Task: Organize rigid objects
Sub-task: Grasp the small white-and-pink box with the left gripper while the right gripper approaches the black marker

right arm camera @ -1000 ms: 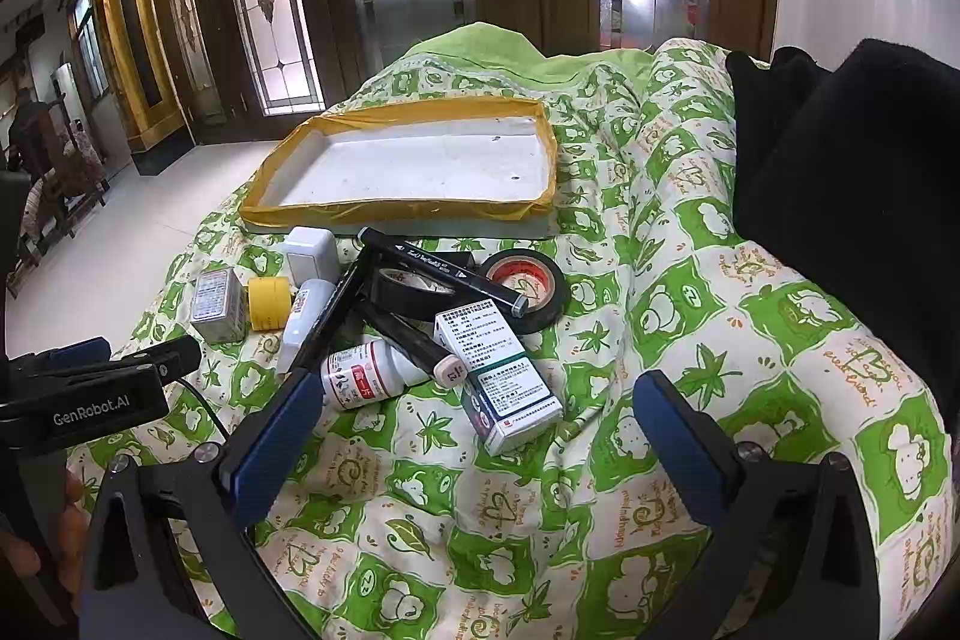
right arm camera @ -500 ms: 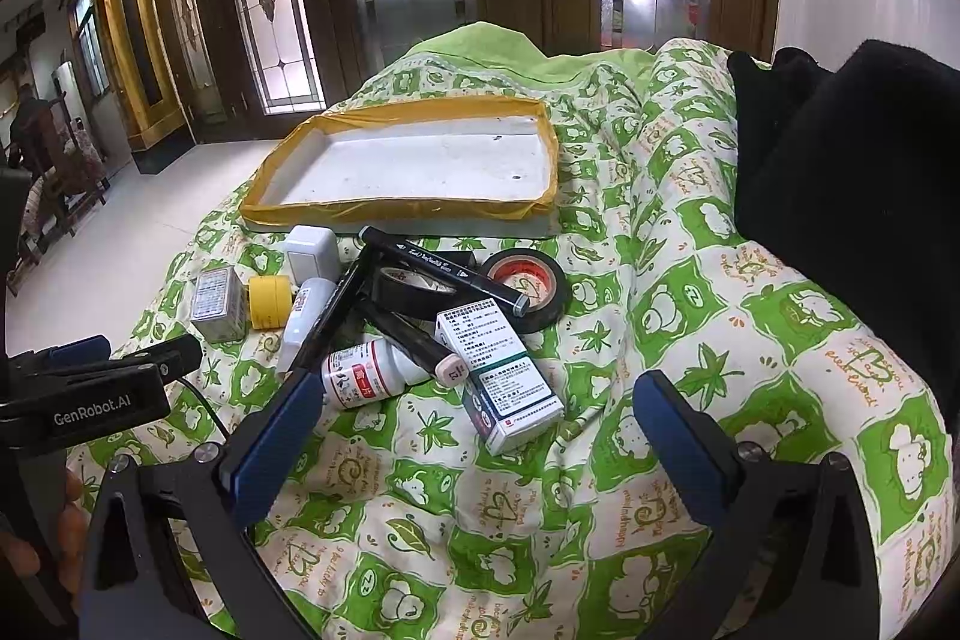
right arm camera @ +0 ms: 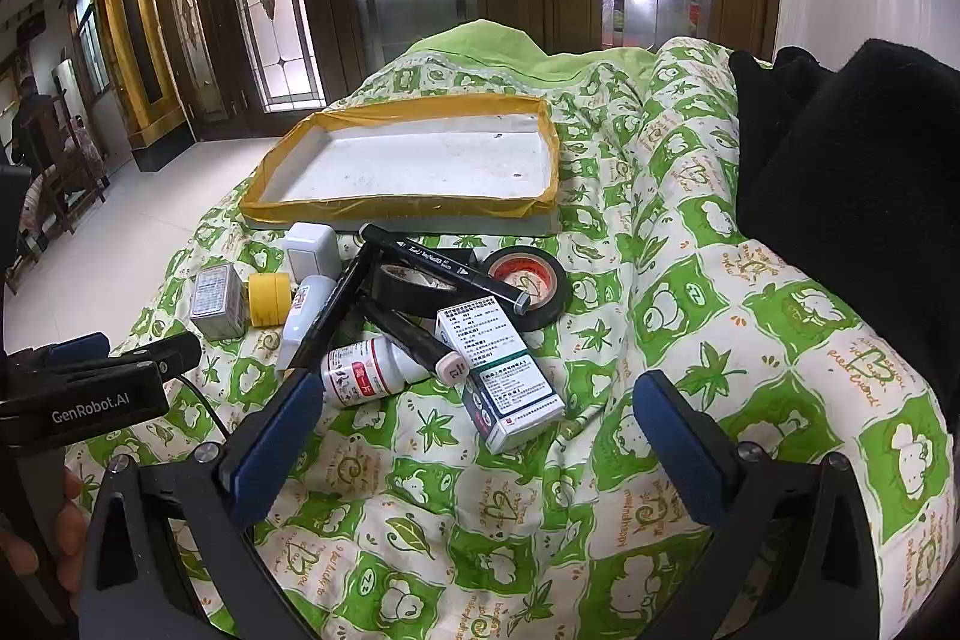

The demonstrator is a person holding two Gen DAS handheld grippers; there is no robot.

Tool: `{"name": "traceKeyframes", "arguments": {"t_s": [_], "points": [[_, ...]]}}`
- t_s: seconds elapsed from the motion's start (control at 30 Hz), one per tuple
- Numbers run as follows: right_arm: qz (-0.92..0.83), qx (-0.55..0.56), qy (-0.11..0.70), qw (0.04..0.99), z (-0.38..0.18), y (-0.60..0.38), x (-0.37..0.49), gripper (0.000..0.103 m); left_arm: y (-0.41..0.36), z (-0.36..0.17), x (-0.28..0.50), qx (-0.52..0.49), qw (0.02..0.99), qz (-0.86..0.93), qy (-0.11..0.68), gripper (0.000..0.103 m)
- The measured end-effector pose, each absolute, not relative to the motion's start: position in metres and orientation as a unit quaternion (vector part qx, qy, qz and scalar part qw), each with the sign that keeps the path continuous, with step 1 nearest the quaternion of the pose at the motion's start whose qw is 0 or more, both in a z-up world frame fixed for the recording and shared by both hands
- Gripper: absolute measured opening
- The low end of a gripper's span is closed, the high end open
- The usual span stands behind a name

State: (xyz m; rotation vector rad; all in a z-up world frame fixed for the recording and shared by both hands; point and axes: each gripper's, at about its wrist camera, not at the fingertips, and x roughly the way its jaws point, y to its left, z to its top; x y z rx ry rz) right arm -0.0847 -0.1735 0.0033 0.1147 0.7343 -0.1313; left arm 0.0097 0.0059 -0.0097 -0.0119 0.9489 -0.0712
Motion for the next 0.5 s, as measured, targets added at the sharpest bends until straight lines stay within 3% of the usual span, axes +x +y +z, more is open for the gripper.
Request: {"name": "traceKeyframes", "arguments": {"t_s": [0.5], "points": [[-0.06,0.052,0.364,0.928,-0.001,-0.172,-0.084,0.103,0.022,-0.009,0.065,-0.019,0.874,-0.008,0.486,0.101]]}}
